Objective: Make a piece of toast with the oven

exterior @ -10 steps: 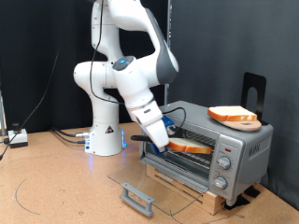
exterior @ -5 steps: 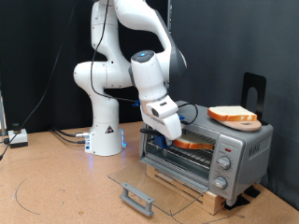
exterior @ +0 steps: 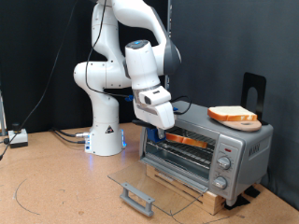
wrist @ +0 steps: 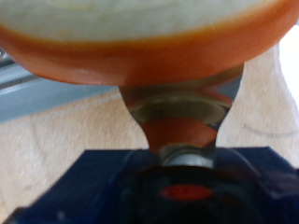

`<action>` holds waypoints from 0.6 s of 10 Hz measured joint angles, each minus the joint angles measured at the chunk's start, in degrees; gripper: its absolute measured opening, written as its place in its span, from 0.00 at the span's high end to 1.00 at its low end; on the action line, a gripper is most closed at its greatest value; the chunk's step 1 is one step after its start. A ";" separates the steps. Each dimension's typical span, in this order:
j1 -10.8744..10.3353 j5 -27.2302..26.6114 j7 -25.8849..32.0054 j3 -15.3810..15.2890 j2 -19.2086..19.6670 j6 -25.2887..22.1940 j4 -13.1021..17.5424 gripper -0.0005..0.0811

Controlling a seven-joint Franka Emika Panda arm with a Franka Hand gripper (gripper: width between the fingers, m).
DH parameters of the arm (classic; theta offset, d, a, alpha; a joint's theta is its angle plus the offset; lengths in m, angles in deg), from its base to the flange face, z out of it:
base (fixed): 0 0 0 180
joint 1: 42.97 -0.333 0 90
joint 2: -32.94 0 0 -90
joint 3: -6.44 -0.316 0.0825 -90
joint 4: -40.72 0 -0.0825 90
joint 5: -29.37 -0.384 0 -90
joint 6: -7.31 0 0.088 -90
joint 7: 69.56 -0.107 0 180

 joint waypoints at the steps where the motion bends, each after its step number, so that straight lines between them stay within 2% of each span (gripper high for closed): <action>1: 1.32 1.90 -0.86 -0.07 -0.58 -1.23 0.03 0.48; 3: 3.09 4.29 -2.78 -0.30 -0.84 -2.29 0.04 0.48; 5: 3.75 5.47 -4.24 -0.69 -0.66 -2.35 0.03 0.48; 6: 4.29 7.45 -6.49 -1.96 -0.38 -2.21 0.06 0.48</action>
